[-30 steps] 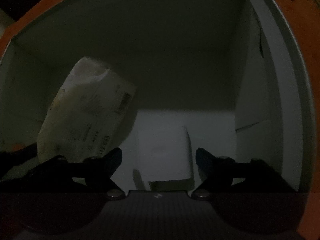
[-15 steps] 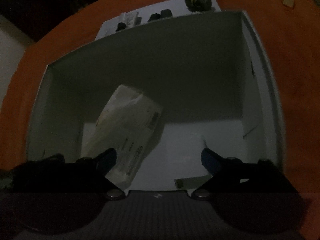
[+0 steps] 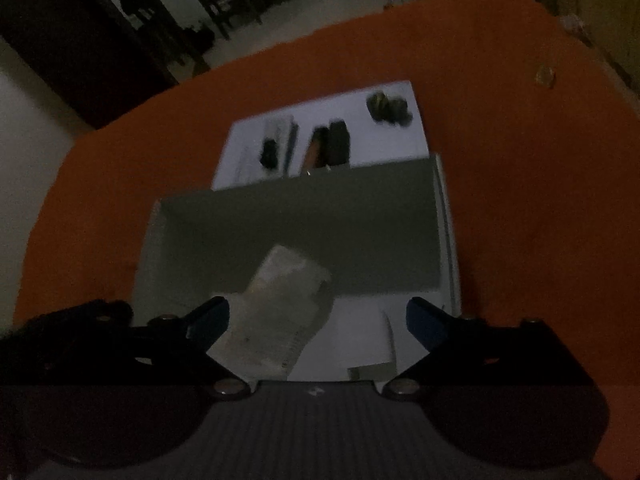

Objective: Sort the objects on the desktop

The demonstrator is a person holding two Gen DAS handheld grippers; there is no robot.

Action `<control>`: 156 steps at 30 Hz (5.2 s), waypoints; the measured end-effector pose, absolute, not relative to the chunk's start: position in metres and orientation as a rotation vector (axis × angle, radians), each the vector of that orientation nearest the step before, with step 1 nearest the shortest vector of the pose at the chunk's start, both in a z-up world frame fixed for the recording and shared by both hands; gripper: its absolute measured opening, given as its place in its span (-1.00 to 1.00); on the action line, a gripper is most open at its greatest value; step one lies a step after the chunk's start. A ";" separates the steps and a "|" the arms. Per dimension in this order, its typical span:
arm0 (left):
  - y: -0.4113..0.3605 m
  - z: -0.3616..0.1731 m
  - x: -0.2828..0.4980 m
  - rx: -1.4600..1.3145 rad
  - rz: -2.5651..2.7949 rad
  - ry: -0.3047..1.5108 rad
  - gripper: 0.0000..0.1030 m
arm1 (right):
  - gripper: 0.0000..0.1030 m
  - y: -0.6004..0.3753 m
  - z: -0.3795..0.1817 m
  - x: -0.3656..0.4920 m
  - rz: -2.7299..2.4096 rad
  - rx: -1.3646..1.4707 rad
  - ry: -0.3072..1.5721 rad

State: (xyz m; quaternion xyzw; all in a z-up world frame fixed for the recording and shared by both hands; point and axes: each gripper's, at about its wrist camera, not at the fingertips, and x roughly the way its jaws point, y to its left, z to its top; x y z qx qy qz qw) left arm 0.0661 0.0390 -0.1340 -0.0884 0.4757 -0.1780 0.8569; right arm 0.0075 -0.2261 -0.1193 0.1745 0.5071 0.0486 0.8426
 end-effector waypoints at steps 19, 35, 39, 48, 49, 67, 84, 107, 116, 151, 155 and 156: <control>0.013 0.060 0.114 0.065 -0.284 0.729 0.99 | 0.98 -0.245 0.075 0.029 0.140 0.428 0.840; -0.031 0.118 0.177 0.238 -0.226 0.656 0.99 | 0.99 -0.248 0.142 0.099 0.100 0.379 0.852; -0.034 0.119 0.199 0.110 -0.218 0.650 0.99 | 0.99 -0.252 0.139 0.125 0.055 0.363 0.843; -0.046 0.054 0.247 0.024 -0.204 0.764 0.99 | 0.99 -0.264 0.089 0.192 -0.021 0.320 0.870; -0.046 0.045 0.252 0.022 -0.206 0.775 0.99 | 0.99 -0.264 0.081 0.198 -0.022 0.312 0.876; -0.035 -0.141 0.322 0.060 -0.158 1.017 0.99 | 0.99 -0.270 -0.103 0.298 -0.050 0.235 1.005; -0.034 -0.217 0.311 0.179 -0.242 1.092 0.99 | 0.91 -0.228 -0.240 0.306 -0.058 0.082 1.172; -0.040 -0.273 0.310 0.194 -0.241 1.209 -0.21 | -0.27 -0.190 -0.290 0.298 0.001 0.000 1.272; -0.034 -0.281 0.307 0.145 -0.229 1.233 -0.53 | -0.46 -0.187 -0.295 0.297 0.023 0.015 1.261; -0.028 -0.269 0.331 0.142 -0.100 1.240 0.28 | -0.14 -0.216 -0.272 0.314 -0.060 0.003 1.286; -0.029 -0.264 0.334 0.142 -0.099 1.250 0.45 | 0.10 -0.211 -0.276 0.317 -0.075 -0.025 1.301; -0.029 -0.263 0.335 0.148 -0.100 1.248 0.45 | 0.11 -0.209 -0.277 0.318 -0.073 -0.036 1.302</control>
